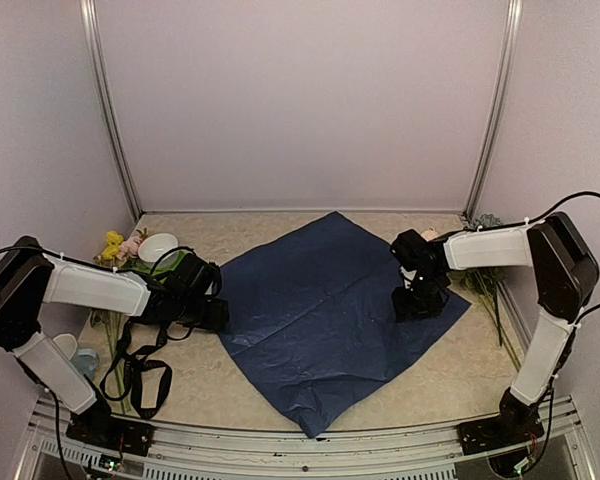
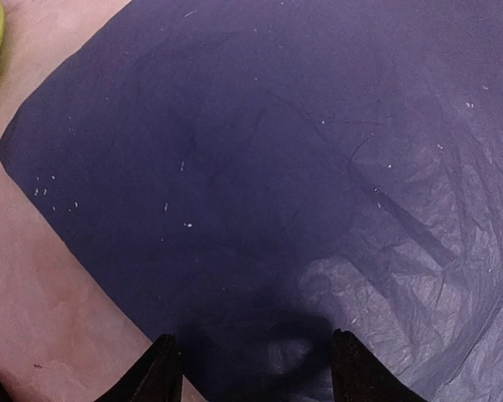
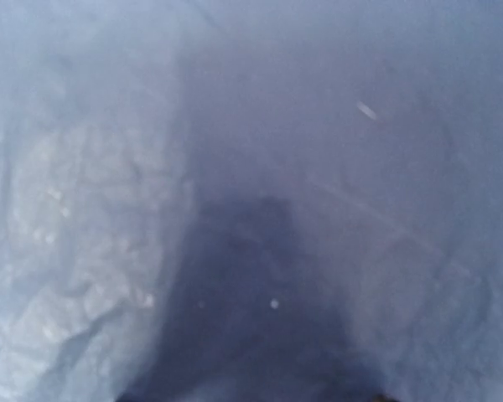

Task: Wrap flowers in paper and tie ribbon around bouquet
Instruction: Adjust the flattened wrapping paper at the center of the board.

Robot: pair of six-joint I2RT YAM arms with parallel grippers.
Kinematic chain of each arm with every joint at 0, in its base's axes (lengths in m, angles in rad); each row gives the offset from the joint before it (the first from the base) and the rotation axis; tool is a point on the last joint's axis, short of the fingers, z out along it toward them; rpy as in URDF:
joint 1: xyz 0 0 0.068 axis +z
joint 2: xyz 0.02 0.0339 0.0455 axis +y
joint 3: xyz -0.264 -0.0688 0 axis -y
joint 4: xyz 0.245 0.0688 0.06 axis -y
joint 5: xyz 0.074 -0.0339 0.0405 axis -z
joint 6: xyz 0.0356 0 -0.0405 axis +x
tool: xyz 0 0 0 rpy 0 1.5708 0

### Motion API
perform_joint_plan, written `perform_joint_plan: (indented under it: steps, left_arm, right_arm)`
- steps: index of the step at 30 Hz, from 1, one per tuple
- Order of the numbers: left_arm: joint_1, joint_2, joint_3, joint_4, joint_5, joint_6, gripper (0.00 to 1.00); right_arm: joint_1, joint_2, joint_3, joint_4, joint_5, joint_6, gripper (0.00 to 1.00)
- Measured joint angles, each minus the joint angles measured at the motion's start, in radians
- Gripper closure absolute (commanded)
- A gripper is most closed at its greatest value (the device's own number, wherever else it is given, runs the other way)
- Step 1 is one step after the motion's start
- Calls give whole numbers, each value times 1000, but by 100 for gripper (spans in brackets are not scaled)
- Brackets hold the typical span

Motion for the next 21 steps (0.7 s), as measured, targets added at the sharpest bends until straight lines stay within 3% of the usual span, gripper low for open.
perform_joint_plan:
  steps: [9,15,21]
  left_arm:
    - [2,31,7,12,55,40,43]
    - [-3,-12,45,-58,101,70,27]
    - [-45,-142,249,-163,111,151,12]
  right_arm:
    - [-79,-66,38,-53,34,-106,42]
    - [-265,-179,8,-82,96,-121,60]
    - [-429,-195,-76,-77,160,-166,60]
